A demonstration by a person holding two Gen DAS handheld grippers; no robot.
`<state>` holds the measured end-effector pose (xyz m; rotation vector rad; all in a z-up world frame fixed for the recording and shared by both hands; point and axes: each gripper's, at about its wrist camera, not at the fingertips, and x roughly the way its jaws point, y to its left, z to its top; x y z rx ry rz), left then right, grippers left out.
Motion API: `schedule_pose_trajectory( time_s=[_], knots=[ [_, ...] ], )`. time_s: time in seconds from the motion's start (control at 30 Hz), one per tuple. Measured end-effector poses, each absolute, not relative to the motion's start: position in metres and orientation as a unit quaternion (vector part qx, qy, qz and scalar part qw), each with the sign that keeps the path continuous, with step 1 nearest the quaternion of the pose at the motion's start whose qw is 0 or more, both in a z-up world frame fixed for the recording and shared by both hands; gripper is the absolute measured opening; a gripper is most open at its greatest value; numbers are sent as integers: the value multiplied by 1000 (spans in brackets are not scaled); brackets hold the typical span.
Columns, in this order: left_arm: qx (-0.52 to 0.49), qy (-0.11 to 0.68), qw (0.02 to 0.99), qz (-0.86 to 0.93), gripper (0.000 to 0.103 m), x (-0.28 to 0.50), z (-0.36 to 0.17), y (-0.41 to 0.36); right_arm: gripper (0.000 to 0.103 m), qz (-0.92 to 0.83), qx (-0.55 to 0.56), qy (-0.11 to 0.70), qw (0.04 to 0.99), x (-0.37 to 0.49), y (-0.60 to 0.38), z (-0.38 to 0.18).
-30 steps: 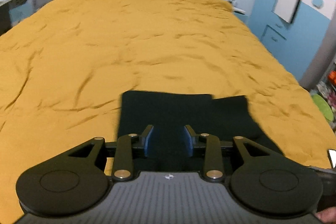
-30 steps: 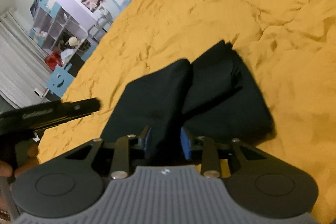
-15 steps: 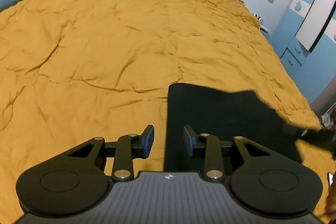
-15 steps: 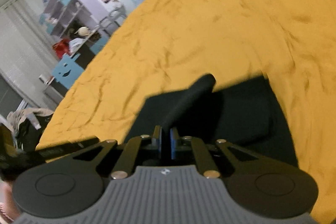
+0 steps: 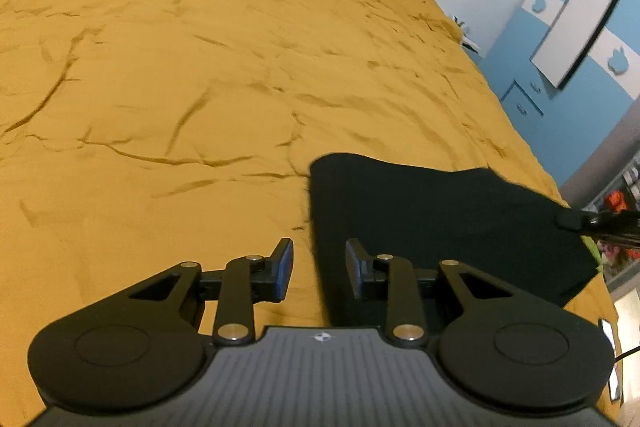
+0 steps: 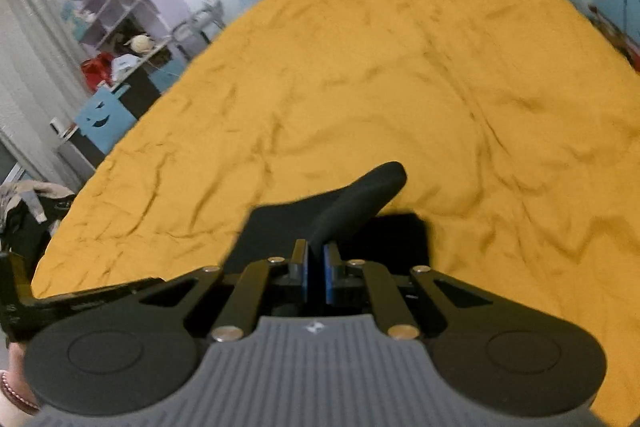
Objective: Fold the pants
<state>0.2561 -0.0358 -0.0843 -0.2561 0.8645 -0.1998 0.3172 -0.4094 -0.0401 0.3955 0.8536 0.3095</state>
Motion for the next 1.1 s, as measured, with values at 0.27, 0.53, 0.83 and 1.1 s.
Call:
schedule_pose_trajectory(
  time_s=[0.27,0.53,0.83,1.1],
  knots=[
    [-104,424,892,-115,29,257,-89,-52,2,146,174,404,886,307,-420,-56],
    [-79,456,875,-143,20,251,-126,-72,2,87,153,443,879,302,-423,-122],
    [-51,493,857,-143,21,228,-135,-67,10,63,129,438,888,284,-419,-126],
    [-11,518,843,-145,20,199,-135,-60,12,52,82,436,895,251,-415,-120]
  ],
)
